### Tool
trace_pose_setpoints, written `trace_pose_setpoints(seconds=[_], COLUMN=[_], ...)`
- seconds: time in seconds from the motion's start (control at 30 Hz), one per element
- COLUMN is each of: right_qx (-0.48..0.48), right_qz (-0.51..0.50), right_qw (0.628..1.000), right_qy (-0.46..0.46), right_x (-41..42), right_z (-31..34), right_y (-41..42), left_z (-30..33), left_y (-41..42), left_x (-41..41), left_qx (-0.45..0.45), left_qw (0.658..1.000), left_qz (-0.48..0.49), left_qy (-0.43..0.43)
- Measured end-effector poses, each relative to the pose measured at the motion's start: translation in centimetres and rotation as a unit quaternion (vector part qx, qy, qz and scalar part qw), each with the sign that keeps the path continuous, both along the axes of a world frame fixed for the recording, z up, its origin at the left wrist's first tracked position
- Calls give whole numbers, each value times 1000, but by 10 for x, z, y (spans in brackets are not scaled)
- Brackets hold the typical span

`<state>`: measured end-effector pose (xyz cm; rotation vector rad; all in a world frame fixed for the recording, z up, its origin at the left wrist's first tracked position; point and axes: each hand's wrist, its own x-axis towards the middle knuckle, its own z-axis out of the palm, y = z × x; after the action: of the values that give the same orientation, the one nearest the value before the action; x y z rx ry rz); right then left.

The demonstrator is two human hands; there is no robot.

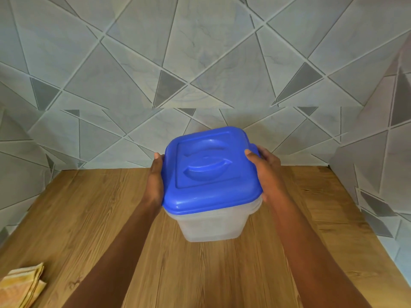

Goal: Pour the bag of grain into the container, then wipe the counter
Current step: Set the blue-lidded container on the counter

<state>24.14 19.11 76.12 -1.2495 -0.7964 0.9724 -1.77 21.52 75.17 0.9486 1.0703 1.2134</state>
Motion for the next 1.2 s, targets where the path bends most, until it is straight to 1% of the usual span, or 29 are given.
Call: trace_pose_setpoints(seconds=[0.07,0.13,0.23,0.27,0.3,0.4,0.47,0.5,0.57,0.63,0.7,0.77,0.8,0.9,0.97,1.0,1.07,1.13,1.2], right_qx=[31,44,50,51,56,77,111,128,158,195,228,228,222,171,117,93,70,58,26], right_qz=[-19,-25,-38,-32,-21,-30,-44,-49,-58,-80,-124,-174,-181,-157,-122,-107,-92,-104,-83], right_qw=[999,994,979,970,961,928,917,919,933,945,949,956,958,955,937,925,901,859,828], right_qy=[34,96,194,234,271,363,380,370,318,251,180,56,-11,-183,-306,-353,-417,-497,-554], right_x=[-2,0,9,13,19,40,61,73,91,111,125,138,144,162,167,166,160,154,153], right_z=[8,14,5,0,-7,-15,-16,-15,-7,2,17,29,31,16,-7,-20,-49,-88,-128], right_y=[-2,-6,-13,-16,-19,-33,-41,-46,-52,-52,-53,-57,-59,-61,-64,-68,-80,-91,-98], left_z=[4,9,9,7,3,-13,-20,-22,-24,-22,-21,-20,-20,-18,-17,-16,-15,-16,-17], left_y=[-1,-2,2,4,7,12,11,10,9,9,10,10,10,9,9,9,9,9,8], left_x=[3,4,-1,-3,-6,-11,-10,-9,-7,-5,-5,-5,-4,-4,-3,-3,-2,-3,-4], left_qx=[13,26,40,52,72,118,134,139,139,136,135,130,128,130,130,130,127,125,132], left_qw=[1000,999,998,996,990,953,918,899,874,867,861,857,856,850,851,852,854,852,849], left_qz=[12,24,30,19,7,17,18,8,-4,-9,-13,-18,-20,-20,-17,-16,-17,-19,-22], left_qy=[-1,10,41,69,117,278,373,416,465,480,491,498,501,509,508,506,505,508,511])
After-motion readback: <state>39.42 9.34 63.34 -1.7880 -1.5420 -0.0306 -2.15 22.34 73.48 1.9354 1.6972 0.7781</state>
